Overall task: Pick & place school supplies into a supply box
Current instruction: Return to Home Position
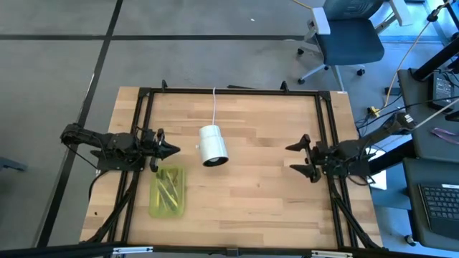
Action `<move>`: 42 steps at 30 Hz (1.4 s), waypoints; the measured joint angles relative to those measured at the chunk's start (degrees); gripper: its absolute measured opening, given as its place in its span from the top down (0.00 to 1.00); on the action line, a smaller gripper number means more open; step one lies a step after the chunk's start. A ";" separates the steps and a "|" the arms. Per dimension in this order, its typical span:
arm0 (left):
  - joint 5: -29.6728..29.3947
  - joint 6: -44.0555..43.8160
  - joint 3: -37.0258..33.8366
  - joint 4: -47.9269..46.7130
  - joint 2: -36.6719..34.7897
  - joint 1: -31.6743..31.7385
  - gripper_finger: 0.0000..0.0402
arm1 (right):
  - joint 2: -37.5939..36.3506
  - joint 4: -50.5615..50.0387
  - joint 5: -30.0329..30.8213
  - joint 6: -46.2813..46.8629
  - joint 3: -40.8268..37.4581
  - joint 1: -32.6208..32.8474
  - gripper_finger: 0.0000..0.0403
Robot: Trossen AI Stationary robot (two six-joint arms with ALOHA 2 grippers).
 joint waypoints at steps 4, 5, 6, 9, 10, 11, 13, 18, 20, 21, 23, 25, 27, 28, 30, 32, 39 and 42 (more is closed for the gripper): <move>0.00 0.00 0.00 0.00 0.00 0.00 0.99 | -7.51 -8.27 -3.11 1.20 0.00 -0.02 0.08; 0.00 0.00 0.00 0.00 0.00 0.00 0.99 | -9.40 -10.72 -3.35 1.90 0.00 -0.02 0.08; -0.01 0.00 0.00 0.00 0.00 0.00 0.99 | -11.34 -13.34 -3.40 2.87 0.00 0.00 0.08; -0.02 0.00 0.00 0.00 0.02 0.00 0.99 | -17.51 -20.32 -3.10 4.26 0.00 -0.02 0.08; -0.02 0.00 0.00 0.00 0.02 0.00 0.99 | -19.55 -22.55 -2.98 4.17 0.00 -0.04 0.08; -0.02 0.00 0.00 0.00 0.02 0.00 0.99 | -21.64 -24.65 -2.97 3.61 0.00 -0.04 0.08; -0.02 0.00 0.00 0.00 0.02 0.00 0.99 | -22.49 -26.10 -2.54 1.55 0.32 -0.15 0.08; -0.05 0.00 0.00 0.01 -0.02 0.00 0.99 | -22.62 -33.13 2.88 -3.83 2.35 -0.41 0.08; -0.13 0.00 0.00 -0.02 0.14 0.00 0.99 | -22.50 -35.67 8.37 -3.60 2.69 -0.48 0.08; -0.05 0.00 0.00 0.00 0.09 0.00 0.99 | -22.53 -35.71 12.24 -4.45 2.77 -0.50 0.08; -0.01 0.00 0.00 -0.01 0.09 0.00 0.99 | -22.54 -36.06 19.42 -4.99 2.97 -0.55 0.08; 0.00 -0.01 0.00 -0.01 0.09 0.00 0.99 | -22.51 -37.37 24.06 -4.86 2.97 -0.54 0.08; 0.02 0.00 0.00 -0.01 0.09 0.00 0.99 | -22.52 -38.14 26.48 -4.99 2.97 -0.54 0.08; 0.02 -0.02 0.00 0.00 0.09 0.00 0.99 | -22.49 -38.32 27.03 -5.02 2.97 -0.54 0.08; 0.00 0.00 0.00 -0.02 0.09 0.00 0.99 | -22.47 -38.24 27.05 -4.66 2.97 -0.54 0.08; -0.02 -0.02 0.00 -0.02 0.09 0.00 0.99 | -22.45 -38.24 27.06 -4.98 2.97 -0.54 0.08; 0.02 0.00 0.00 0.00 0.09 0.00 0.99 | -22.43 -38.22 27.17 -4.90 2.97 -0.54 0.08; 0.02 0.00 0.00 0.00 0.09 0.00 0.99 | -22.43 -38.22 27.20 -4.92 2.97 -0.54 0.08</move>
